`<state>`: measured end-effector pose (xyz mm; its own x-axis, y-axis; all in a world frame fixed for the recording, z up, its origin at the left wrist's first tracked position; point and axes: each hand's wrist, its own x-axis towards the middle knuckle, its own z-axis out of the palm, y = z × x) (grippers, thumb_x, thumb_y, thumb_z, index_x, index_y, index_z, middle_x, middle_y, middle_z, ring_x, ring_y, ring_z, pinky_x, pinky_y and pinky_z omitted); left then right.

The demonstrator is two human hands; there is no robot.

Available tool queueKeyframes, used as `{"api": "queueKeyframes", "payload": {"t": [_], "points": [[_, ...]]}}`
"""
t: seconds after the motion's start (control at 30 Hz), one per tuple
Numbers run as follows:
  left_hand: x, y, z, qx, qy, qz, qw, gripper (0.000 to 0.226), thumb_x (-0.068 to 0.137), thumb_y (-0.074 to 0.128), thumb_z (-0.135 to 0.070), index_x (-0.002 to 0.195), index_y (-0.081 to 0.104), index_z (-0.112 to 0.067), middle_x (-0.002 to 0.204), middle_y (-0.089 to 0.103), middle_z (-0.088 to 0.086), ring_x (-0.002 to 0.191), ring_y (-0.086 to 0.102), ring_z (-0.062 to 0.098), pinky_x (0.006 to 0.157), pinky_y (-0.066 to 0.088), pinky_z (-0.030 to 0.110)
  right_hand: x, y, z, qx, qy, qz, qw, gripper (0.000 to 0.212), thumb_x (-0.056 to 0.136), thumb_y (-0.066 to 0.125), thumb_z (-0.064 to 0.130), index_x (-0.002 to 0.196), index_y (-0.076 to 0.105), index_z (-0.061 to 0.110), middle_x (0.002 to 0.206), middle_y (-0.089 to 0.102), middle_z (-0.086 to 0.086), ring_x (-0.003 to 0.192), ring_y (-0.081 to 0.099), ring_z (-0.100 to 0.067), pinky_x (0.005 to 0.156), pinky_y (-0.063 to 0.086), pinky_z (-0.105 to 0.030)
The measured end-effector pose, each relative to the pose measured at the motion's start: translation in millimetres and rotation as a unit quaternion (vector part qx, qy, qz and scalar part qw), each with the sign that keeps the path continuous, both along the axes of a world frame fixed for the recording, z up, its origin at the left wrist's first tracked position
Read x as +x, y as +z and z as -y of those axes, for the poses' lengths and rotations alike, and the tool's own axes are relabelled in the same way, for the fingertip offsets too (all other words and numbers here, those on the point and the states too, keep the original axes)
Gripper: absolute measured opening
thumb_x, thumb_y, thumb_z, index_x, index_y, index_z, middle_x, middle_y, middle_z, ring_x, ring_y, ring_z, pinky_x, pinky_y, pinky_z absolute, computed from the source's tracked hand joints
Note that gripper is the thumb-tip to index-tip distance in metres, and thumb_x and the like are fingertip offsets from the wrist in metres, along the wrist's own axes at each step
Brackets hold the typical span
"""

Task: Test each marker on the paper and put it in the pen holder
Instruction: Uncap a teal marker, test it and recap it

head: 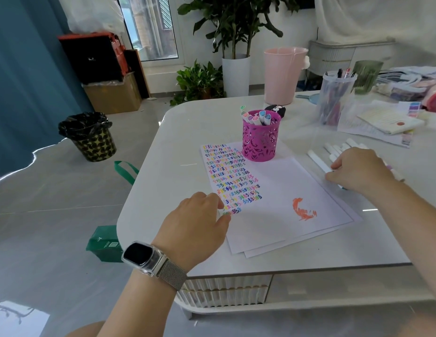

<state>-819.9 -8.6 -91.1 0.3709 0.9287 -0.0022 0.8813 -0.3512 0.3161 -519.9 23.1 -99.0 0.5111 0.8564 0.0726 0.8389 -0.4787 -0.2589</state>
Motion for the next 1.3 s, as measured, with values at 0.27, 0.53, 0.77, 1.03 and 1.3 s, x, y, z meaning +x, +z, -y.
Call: {"api": "queueKeyframes", "payload": {"t": [0.27, 0.53, 0.77, 1.03, 1.3], "points": [[1.6, 0.3, 1.8, 0.023, -0.007, 0.016, 1.0, 0.034, 0.096, 0.04, -0.04, 0.125, 0.047, -0.025, 0.125, 0.052, -0.006, 0.112, 0.051, 0.013, 0.091, 0.047, 0.032, -23.1, 17.5, 8.9, 0.037, 0.034, -0.125, 0.991, 0.031, 0.082, 0.062, 0.024, 0.073, 0.066, -0.005, 0.055, 0.059, -0.014, 0.044, 0.05, -0.022, 0.049, 0.038, -0.023], [10.7, 4.5, 4.9, -0.002, -0.049, 0.151, 0.987, 0.033, 0.097, 0.04, -0.034, 0.128, 0.046, -0.025, 0.119, 0.053, -0.009, 0.097, 0.056, 0.007, 0.09, 0.045, 0.026, -93.7, 39.7, 37.9, 0.159, 0.148, -0.51, 0.833, 0.009, 0.088, 0.059, 0.004, 0.081, 0.064, 0.007, 0.077, 0.065, -0.012, 0.046, 0.051, -0.012, 0.042, 0.045, -0.023], [16.2, 7.7, 7.9, 0.02, -0.102, 0.189, 0.976, 0.037, 0.095, 0.043, -0.039, 0.13, 0.041, -0.028, 0.111, 0.051, -0.018, 0.083, 0.055, 0.002, 0.08, 0.045, 0.019, -131.5, 32.5, 55.4, 0.124, 0.109, -0.658, 0.734, 0.019, 0.092, 0.051, 0.01, 0.075, 0.057, 0.004, 0.074, 0.057, -0.013, 0.048, 0.049, -0.016, 0.042, 0.044, -0.025], [11.9, 10.1, 3.9, 0.116, -0.124, 0.165, 0.972, 0.02, 0.096, 0.042, -0.034, 0.107, 0.057, -0.025, 0.091, 0.054, -0.01, 0.078, 0.054, 0.013, 0.072, 0.048, 0.037, -138.0, 29.5, 57.2, 0.195, 0.147, -0.674, 0.697, 0.029, 0.094, 0.048, 0.023, 0.072, 0.061, 0.01, 0.072, 0.059, -0.007, 0.058, 0.055, -0.015, 0.052, 0.047, -0.03], [25.7, 3.1, 14.9, 0.128, -0.16, 0.059, 0.977, 0.029, 0.096, 0.02, -0.05, 0.079, 0.026, -0.027, 0.07, 0.034, -0.007, 0.065, 0.044, 0.022, 0.062, 0.042, 0.038, -135.4, 31.9, 52.7, 0.262, 0.063, -0.797, 0.541, 0.055, 0.089, 0.053, 0.022, 0.041, 0.027, 0.02, 0.049, 0.032, 0.002, 0.057, 0.039, -0.016, 0.066, 0.037, -0.029]]}}
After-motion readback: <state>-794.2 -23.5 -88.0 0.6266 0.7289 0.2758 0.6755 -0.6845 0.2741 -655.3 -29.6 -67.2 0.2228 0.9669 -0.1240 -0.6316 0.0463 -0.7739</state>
